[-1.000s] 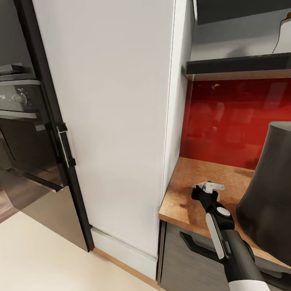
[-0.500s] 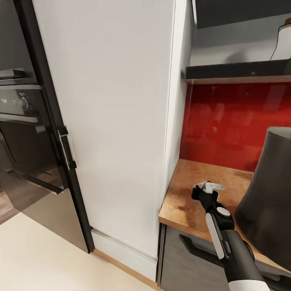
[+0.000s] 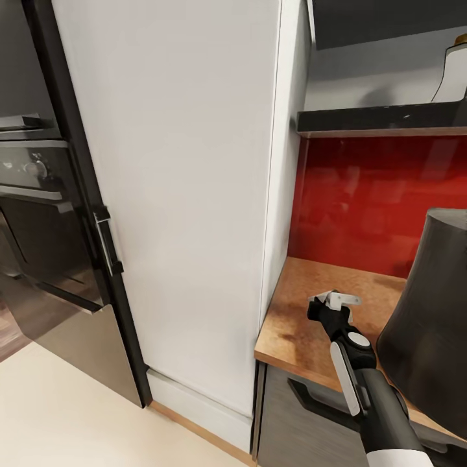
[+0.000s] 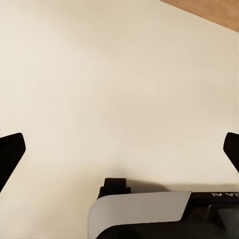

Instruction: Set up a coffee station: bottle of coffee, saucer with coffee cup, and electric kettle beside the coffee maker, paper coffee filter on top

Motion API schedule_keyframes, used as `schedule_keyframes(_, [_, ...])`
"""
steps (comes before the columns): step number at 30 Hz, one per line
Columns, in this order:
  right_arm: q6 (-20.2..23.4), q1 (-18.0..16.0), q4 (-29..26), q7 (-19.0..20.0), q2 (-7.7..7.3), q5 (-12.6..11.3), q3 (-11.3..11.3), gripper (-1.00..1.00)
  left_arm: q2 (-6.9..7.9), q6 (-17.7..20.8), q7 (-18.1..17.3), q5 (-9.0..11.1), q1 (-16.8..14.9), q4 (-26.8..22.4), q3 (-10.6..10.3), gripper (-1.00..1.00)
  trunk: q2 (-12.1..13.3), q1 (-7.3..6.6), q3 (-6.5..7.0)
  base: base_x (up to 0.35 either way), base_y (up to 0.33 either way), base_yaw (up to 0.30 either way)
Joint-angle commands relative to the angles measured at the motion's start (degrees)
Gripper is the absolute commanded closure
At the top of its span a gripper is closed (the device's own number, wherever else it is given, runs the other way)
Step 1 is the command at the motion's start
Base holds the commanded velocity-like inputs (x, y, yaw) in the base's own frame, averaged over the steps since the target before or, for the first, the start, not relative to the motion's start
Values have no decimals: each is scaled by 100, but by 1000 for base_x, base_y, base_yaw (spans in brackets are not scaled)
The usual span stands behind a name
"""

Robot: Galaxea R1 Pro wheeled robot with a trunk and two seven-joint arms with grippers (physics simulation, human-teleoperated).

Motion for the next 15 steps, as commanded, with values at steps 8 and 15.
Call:
schedule_keyframes(8, [22, 1, -8, -23, 3, -59, -3, 100, 0, -7, -3, 2, 2, -8, 9, -100, 197, -110, 85, 0, 0, 0])
schedule_keyframes(15, [21, 0, -15, -23, 2, -64, 4, 100, 0, -7, -3, 2, 2, -8, 14, -100, 237, -131, 103, 0, 0, 0])
